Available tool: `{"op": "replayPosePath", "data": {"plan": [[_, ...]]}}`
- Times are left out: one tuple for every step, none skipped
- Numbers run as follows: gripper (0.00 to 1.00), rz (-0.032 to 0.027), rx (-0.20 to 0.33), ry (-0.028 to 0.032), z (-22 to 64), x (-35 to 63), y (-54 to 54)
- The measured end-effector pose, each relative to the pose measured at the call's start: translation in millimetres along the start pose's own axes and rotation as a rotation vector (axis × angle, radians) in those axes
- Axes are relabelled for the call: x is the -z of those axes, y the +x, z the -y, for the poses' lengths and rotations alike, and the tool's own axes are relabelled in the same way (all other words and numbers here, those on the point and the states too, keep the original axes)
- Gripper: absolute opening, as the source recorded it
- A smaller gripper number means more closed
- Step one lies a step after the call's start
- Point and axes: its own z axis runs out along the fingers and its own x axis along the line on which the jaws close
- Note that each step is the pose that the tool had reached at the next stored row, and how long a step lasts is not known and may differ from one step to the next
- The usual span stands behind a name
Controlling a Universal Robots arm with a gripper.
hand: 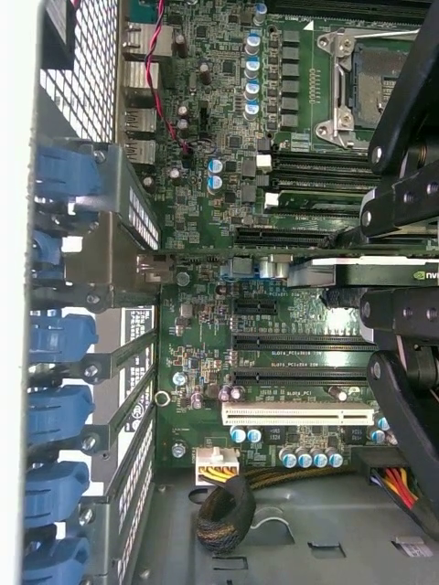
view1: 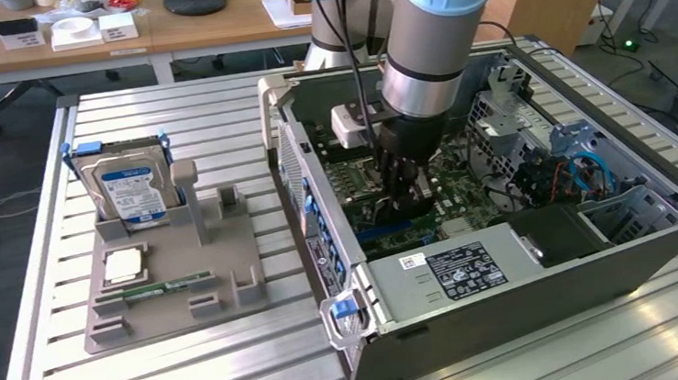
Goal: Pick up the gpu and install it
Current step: 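Insert the gpu into the slot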
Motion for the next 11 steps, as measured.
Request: {"op": "replayPosePath", "data": {"plan": [[0.26,0.0002,0.000,0.0006,0.0,-0.5,0.0],[0.26,0.0002,0.001,0.0010,0.0,-0.9,0.0],[0.26,-0.0002,0.001,0.0013,0.0,-1.2,0.0],[0.26,-0.0005,0.001,0.0018,0.0,-1.5,0.1],[0.26,-0.0006,0.001,0.0021,0.0,-1.8,0.1],[0.26,-0.0003,0.002,0.0027,0.0,-2.2,0.1],[0.26,-0.0002,0.002,0.0029,-0.1,-2.4,0.1],[0.26,-0.0002,0.002,0.0029,-0.2,-2.4,0.1],[0.26,-0.0002,0.002,0.0030,-0.3,-2.4,0.1],[0.26,-0.0002,0.002,0.0030,-0.4,-2.4,0.1],[0.26,-0.0001,0.002,0.0030,-0.5,-2.5,0.0]]}}
